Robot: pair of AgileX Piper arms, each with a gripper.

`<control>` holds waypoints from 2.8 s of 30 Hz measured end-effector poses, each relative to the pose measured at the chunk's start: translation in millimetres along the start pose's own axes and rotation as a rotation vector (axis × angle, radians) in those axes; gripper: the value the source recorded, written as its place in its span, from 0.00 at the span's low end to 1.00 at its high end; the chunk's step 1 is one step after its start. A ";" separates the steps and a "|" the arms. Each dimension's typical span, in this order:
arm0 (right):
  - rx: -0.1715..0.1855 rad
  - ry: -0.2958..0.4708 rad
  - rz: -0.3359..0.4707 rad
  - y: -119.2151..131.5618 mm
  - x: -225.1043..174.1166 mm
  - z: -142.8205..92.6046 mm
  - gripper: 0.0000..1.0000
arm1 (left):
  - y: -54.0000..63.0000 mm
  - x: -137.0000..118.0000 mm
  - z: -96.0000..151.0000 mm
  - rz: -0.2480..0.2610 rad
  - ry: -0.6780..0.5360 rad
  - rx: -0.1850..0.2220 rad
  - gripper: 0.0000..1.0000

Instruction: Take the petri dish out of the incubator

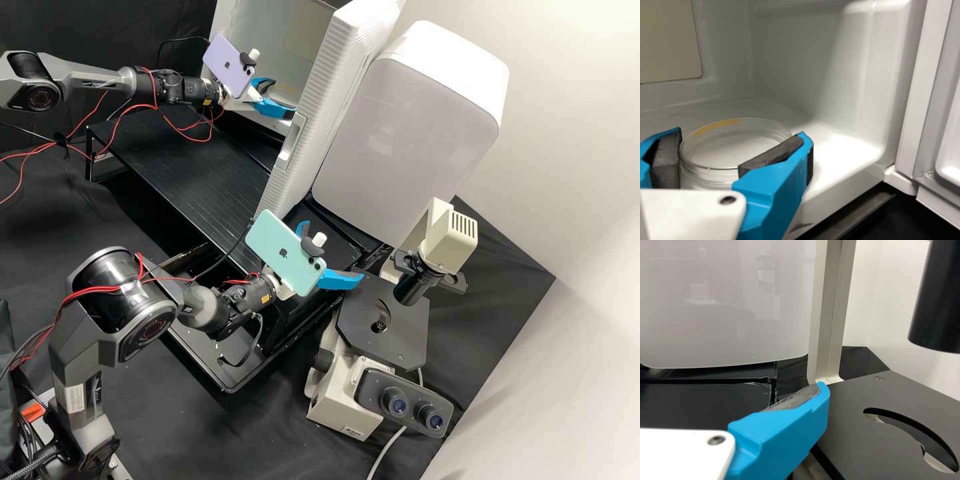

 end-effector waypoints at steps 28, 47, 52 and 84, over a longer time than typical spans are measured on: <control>0.000 0.000 0.000 0.0 0.0 0.0 1.00 | 0.0 -34.3 -11.5 -0.015 -0.049 -0.038 0.00; 0.000 0.000 0.000 0.0 0.0 0.0 1.00 | -14.3 -105.6 -25.5 0.057 -0.036 -0.008 0.00; 0.000 0.000 0.000 0.0 0.0 0.0 1.00 | -21.6 -116.2 -26.6 0.063 -0.051 -0.019 0.00; 0.000 0.000 0.000 0.0 0.0 0.0 1.00 | -57.0 -224.0 -12.5 0.052 -0.161 -0.021 0.00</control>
